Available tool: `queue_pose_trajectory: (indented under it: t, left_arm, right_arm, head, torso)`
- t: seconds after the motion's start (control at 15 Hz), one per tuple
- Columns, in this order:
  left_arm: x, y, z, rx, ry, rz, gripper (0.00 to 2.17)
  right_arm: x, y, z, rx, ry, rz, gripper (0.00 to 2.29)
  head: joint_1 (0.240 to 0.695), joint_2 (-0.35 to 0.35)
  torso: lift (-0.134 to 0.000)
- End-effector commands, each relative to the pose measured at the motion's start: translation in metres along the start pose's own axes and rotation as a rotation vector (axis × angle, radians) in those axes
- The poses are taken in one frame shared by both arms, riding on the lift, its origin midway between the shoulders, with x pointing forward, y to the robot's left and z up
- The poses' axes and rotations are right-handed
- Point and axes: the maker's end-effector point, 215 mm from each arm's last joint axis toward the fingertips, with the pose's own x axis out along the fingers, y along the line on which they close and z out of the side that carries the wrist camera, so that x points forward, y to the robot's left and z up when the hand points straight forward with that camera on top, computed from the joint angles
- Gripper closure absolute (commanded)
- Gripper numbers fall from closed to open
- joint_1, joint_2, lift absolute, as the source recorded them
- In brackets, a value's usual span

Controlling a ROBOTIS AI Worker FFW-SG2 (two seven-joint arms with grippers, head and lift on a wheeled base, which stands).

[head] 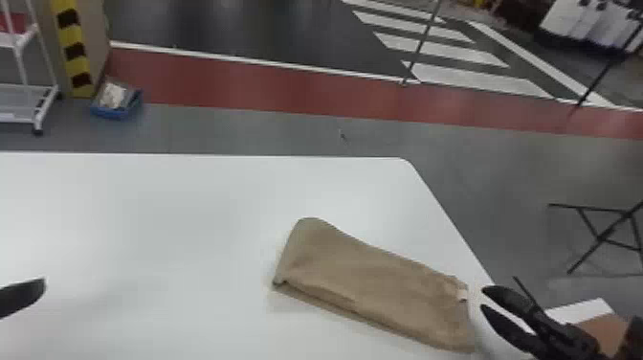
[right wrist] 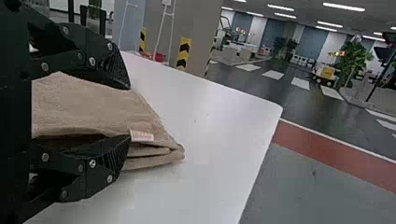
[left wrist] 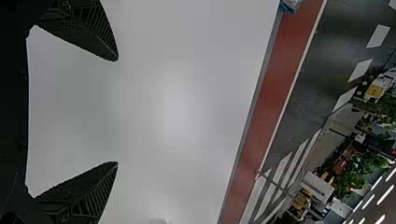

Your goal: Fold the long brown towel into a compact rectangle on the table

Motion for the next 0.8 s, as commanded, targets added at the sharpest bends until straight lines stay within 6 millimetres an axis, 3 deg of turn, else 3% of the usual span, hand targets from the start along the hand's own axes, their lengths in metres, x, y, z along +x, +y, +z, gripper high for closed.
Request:
queue_pose_trajectory:
  t: [0.0, 0.4, 0.73]
  left_arm:
    - [0.002, 0.000, -0.002, -0.001, 0.003, 0.000, 0.09]
    - [0.000, 0.004, -0.005, -0.003, 0.008, 0.009, 0.09]
    - [-0.005, 0.014, -0.003, -0.007, 0.001, 0.022, 0.09]
  right_arm:
    - [-0.011, -0.006, 0.004, -0.023, 0.010, -0.038, 0.05]
    - [0.028, -0.009, -0.020, -0.060, 0.112, -0.091, 0.10]
    - [0.032, -0.014, -0.007, -0.112, 0.128, -0.167, 0.13]
  head:
    - [0.695, -0.350]
    - [0.695, -0.350]
    - [0.695, -0.340]
  torso:
    - [-0.125]
    - [-0.125]
    - [-0.125]
